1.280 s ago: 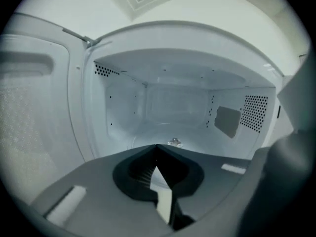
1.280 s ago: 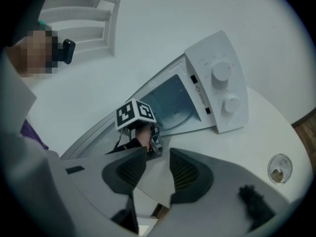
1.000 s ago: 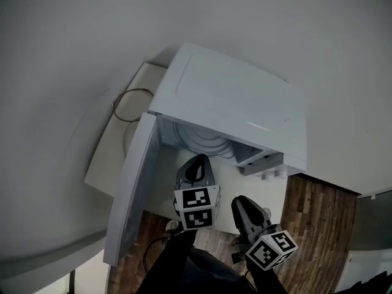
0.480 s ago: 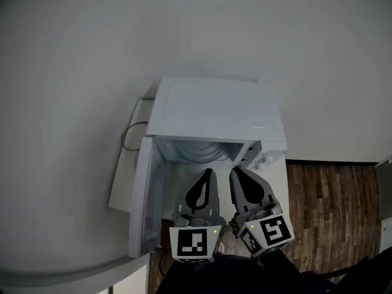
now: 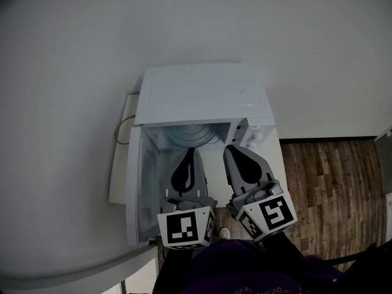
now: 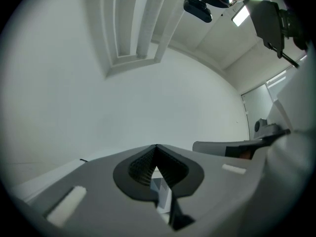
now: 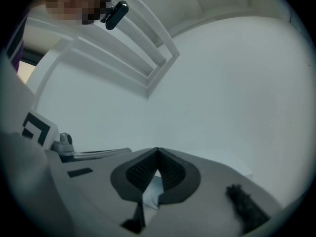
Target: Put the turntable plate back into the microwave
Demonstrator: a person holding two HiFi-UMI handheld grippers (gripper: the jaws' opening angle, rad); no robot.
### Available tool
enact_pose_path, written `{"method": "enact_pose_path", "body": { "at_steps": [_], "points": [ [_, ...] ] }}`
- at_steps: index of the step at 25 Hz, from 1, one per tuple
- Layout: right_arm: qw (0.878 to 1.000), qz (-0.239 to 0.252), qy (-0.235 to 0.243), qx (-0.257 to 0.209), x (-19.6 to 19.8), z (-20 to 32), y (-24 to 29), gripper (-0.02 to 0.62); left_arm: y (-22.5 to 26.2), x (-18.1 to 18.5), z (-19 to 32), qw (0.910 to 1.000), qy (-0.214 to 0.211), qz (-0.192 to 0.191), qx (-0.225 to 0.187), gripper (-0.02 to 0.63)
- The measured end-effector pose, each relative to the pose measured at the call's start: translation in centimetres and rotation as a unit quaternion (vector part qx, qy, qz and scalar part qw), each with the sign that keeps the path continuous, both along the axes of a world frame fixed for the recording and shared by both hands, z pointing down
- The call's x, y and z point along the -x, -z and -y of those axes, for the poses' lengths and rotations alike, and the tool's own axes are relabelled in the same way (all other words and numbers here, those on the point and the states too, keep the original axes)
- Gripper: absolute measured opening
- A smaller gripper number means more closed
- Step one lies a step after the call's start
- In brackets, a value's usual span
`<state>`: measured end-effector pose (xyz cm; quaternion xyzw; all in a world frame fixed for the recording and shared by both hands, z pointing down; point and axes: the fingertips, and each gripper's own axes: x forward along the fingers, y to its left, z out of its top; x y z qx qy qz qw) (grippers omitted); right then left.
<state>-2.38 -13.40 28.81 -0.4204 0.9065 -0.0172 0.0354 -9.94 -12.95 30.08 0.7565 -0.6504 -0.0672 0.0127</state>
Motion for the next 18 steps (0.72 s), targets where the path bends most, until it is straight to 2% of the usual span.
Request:
{"method": "enact_pose_path", "body": {
  "at_steps": [11, 18],
  "points": [
    [1.000, -0.005, 0.005, 0.004, -0.6, 0.3, 0.1, 0.008, 0.8, -0.8, -0.1, 0.9996, 0.004, 0.022, -0.014, 0.008],
    [1.000, -0.009, 0.012, 0.002, -0.2, 0.5, -0.4, 0.008, -0.3, -0.9, 0.4, 0.9999, 0.002, 0.011, -0.004, 0.008]
  ]
}}
